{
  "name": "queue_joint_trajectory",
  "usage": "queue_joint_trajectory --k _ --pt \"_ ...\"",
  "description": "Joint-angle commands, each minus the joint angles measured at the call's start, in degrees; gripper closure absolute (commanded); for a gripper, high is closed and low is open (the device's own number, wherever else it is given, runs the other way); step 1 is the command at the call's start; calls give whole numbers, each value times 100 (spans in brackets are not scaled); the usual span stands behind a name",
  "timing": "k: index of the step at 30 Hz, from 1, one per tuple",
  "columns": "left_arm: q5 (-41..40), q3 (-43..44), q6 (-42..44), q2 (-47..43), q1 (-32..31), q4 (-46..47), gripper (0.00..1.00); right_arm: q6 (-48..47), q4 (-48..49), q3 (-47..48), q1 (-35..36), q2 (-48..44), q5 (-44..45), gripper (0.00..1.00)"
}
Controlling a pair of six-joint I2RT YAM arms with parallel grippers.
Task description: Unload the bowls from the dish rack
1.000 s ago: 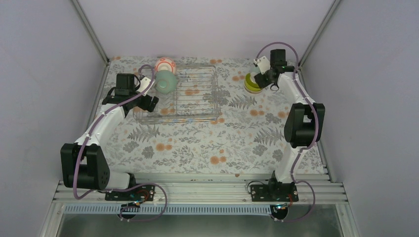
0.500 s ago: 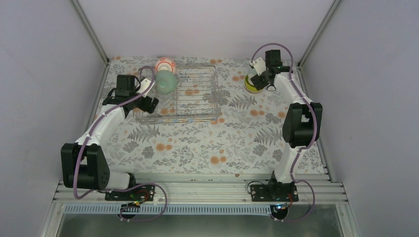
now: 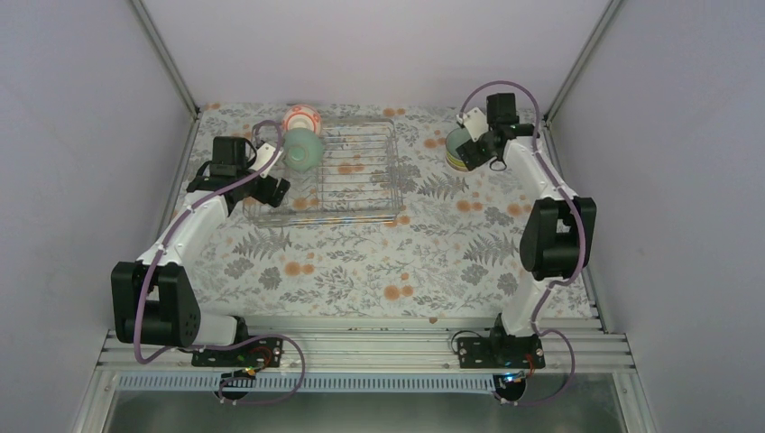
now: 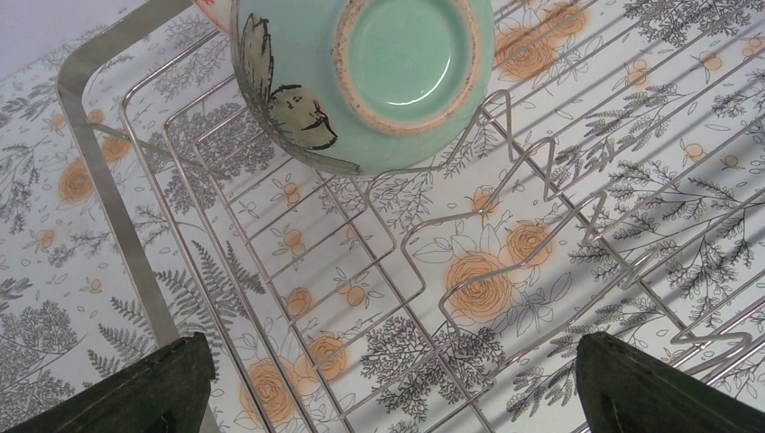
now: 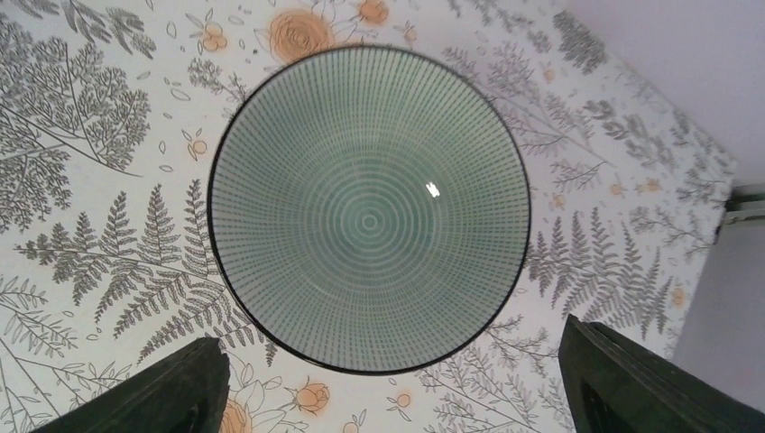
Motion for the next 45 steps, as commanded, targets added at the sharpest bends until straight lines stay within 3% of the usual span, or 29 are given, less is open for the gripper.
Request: queue_joint_trajectory --k 1,9,14,23,29,32,35,37,42,45 --pt "121 -31 40 -54 39 48 0 -13 -33 21 52 -391 -67 10" --pt "117 -102 7 -78 39 110 0 100 -282 485 61 -404 -454 12" --pt "-80 18 -31 -273 100 138 0 294 -759 1268 233 -244 -1823 10" --pt "-58 797 22 -344 323 -341 0 646 -1612 3145 1484 917 -3072 0" --pt "-544 927 -36 56 354 -127 0 1600 -899 3686 1814 1708 -4297 0" --pt "-1013 883 -118 255 417 39 0 2092 -335 3656 1922 1991 -4484 0" --pt "-1671 675 -180 275 513 356 0 2105 -503 4015 2082 2318 -3884 0" --pt "-2187 545 -171 276 573 601 0 2132 -395 3718 2112 2172 -3081 0" --pt "-2187 945 -300 844 864 311 0 2040 492 2167 2144 1185 -514 0" --pt "-2122 1142 -384 1100 907 231 0 1976 437 1939 2142 1063 448 0"
